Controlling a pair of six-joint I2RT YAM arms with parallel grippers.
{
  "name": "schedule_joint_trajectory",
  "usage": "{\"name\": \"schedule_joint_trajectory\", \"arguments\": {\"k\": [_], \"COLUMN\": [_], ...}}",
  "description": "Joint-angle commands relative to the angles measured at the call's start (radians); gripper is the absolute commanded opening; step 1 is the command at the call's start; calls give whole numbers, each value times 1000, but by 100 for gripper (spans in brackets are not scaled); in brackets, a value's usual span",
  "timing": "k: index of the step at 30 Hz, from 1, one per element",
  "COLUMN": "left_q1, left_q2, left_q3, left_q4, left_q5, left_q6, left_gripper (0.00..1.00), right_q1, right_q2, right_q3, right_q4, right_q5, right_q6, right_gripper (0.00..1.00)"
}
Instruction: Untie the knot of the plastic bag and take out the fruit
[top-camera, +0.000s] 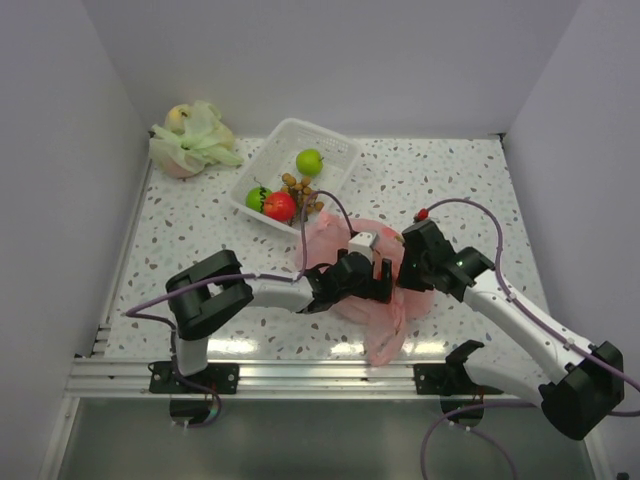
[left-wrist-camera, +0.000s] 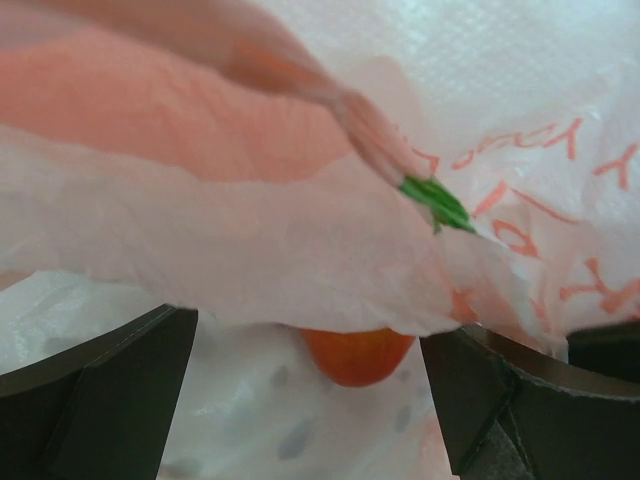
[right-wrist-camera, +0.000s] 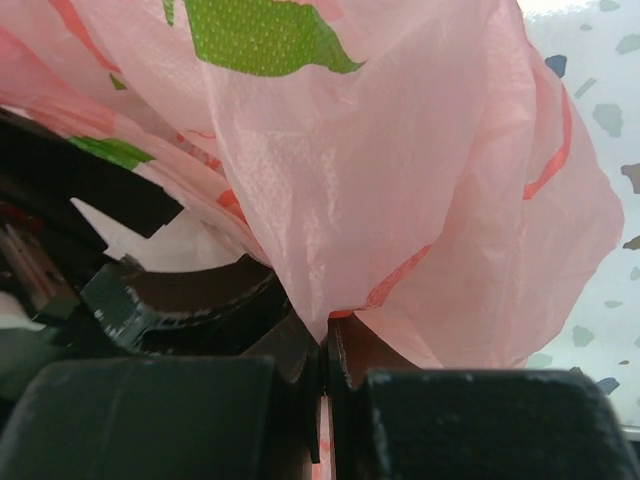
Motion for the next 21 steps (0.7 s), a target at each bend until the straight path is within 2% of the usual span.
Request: {"name": "schedule_joint_trajectory", "arguments": {"k": [1,7,9,12,15,16,18,19,21], "left_q1": [2,0,0,-1,-1,-1,-1,-1,-1], "left_q2": [20,61,89,118,133,133,116,107,66], "left_q3": [45,71,99,110,108,104,78,65,30], "left_q4": [73,124,99,95,85,82,82,82,79], "left_q5": [-50,-59,-69,-69,-64,-62,-61,-61,-62], "left_q6": [-5,24,26,27,29,27,30,32,47], "left_gripper": [96,96,94,86,67,51,40,31,23], "right_q1": [-2,-1,-1,-1,-1,-1,-1,-1,-1], "right_q2": [-5,-12,-16,-16,-15,-12,-7,-8,-7], "right_q3": [12,-24,-30,-34,-35,-33,-27,-24,-18], "right_q4": [22,38,41,41,42,38,32,20,15], "right_q5": [-48,-81,-82,-85,-81,-74,-56,-45,-12], "right_q6": [32,42,43,45,39,36,28,23,10], "right_gripper": [0,0,0,0,0,0,0,0,0]}}
